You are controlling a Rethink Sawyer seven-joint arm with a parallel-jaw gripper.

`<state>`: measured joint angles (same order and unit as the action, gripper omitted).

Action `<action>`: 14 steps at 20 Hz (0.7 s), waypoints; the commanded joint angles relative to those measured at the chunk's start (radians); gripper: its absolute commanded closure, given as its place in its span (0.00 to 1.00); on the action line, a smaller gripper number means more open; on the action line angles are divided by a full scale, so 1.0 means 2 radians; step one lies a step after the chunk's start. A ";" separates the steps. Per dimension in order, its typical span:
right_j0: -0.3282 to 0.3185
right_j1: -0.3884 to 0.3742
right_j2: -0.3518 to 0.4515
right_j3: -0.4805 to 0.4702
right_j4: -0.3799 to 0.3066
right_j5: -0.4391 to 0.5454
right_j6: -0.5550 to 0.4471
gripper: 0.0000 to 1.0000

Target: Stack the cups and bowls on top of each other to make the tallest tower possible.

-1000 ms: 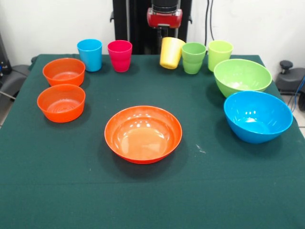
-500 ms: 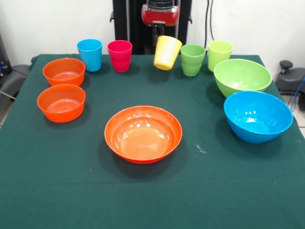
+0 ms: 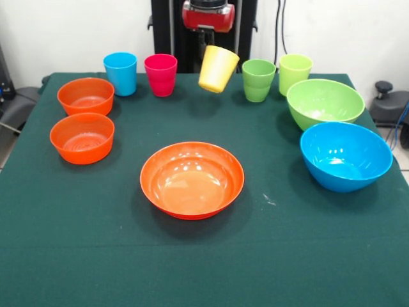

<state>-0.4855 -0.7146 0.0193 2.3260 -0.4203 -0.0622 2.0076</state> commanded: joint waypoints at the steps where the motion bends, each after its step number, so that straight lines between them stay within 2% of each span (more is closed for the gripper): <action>1: -0.001 -0.021 0.109 -0.047 0.048 0.088 0.037 1.00; 8: 0.024 -0.033 0.126 -0.065 0.101 0.149 0.043 1.00; 14: 0.022 -0.024 0.138 -0.106 0.119 0.189 0.021 1.00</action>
<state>-0.4562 -0.7661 0.1511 2.2844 -0.2631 0.1622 2.0076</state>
